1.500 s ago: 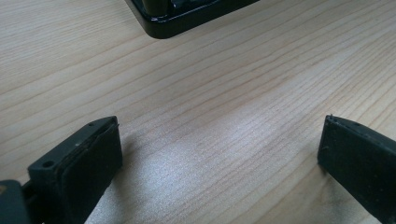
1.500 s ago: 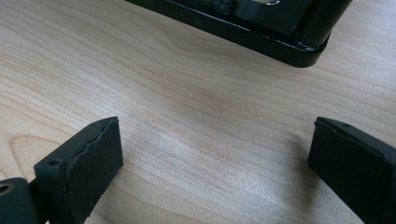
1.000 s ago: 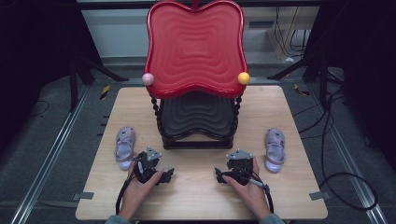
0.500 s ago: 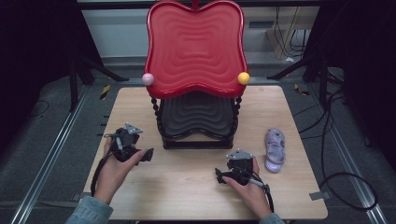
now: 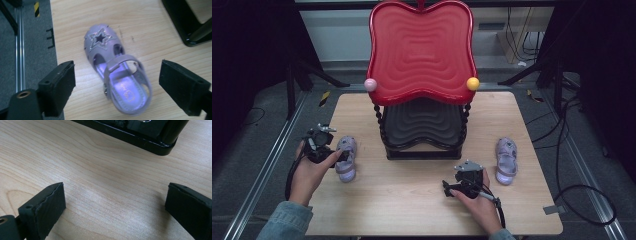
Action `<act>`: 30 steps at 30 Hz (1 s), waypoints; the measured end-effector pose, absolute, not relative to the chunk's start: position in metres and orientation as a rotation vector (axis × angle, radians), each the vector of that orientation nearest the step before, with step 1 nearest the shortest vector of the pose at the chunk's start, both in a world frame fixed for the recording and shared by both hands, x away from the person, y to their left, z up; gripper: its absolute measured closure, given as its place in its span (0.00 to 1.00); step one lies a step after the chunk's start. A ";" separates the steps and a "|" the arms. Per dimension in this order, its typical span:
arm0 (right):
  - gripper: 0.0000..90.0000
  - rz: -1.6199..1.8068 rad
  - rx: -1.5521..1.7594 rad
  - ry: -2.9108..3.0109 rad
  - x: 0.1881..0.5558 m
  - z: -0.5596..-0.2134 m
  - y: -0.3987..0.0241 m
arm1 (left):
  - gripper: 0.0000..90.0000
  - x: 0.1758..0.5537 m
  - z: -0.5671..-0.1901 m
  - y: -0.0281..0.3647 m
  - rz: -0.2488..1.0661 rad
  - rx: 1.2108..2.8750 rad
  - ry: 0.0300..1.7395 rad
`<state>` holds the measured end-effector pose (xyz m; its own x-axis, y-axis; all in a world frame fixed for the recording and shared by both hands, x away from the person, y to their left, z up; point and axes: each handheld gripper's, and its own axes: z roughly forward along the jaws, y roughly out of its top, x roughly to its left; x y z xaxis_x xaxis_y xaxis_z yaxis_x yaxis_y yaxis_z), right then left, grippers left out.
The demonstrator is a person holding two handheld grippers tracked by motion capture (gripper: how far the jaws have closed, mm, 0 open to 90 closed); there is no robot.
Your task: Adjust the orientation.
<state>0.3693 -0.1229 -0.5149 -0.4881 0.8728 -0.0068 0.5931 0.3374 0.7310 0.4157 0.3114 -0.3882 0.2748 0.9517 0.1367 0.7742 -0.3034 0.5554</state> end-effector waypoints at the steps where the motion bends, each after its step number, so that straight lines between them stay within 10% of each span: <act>1: 0.04 0.952 1.290 2.210 0.369 -0.515 -0.123 | 0.18 0.417 -0.390 0.314 0.635 2.176 1.579; 30: 0.04 0.954 1.281 2.219 0.368 -0.515 -0.124 | 0.54 0.425 -0.441 0.335 0.351 2.235 1.737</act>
